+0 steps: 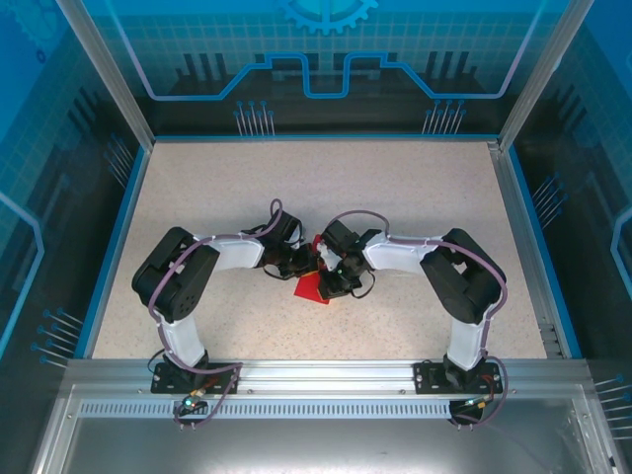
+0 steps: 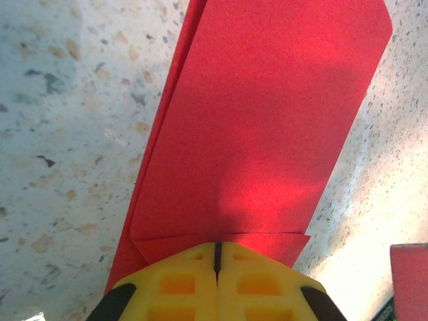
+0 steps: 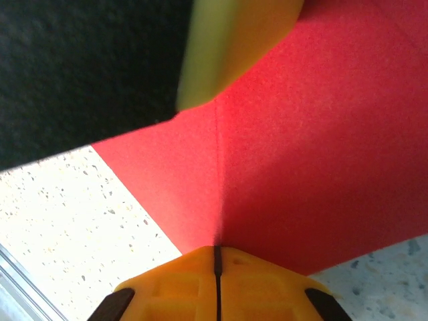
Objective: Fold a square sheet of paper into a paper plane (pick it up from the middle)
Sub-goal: Fold the triangle a second time at the center of the table.
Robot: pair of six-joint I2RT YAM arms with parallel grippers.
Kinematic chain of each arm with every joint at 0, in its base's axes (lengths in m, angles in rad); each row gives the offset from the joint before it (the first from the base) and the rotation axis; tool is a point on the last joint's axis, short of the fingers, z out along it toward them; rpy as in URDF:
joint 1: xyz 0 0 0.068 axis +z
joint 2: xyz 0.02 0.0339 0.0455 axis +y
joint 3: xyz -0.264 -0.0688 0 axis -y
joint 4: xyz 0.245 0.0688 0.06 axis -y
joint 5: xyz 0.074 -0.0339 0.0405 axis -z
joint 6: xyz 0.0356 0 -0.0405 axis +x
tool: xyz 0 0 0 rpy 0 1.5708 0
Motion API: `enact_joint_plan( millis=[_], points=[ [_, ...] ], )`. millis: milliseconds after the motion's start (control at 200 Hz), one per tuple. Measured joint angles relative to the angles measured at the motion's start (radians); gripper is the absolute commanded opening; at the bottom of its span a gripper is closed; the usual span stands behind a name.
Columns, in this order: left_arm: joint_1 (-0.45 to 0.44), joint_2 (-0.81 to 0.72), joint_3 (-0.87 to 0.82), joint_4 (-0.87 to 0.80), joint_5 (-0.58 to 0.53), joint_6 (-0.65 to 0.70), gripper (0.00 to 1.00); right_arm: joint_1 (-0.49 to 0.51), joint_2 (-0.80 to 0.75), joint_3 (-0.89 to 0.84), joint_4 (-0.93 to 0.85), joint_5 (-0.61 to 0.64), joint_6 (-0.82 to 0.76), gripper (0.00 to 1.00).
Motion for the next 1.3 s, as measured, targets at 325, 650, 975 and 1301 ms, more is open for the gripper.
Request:
enact_joint_plan(
  millis=[325, 650, 975, 1301],
  points=[
    [-0.001, 0.000, 0.000, 0.000, 0.003, -0.001, 0.05, 0.000, -0.060, -0.088, 0.083, 0.007, -0.014, 0.06],
    [-0.006, -0.032, -0.066, 0.098, -0.020, -0.117, 0.05, -0.059, -0.208, -0.147, 0.056, 0.008, -0.008, 0.07],
    [-0.017, -0.047, -0.101, 0.165, -0.055, -0.275, 0.06, -0.066, -0.126, -0.035, 0.128, 0.040, 0.077, 0.06],
    [-0.018, -0.072, -0.113, 0.150, -0.073, -0.273, 0.07, -0.084, 0.006, 0.040, 0.050, 0.167, 0.140, 0.06]
  ],
)
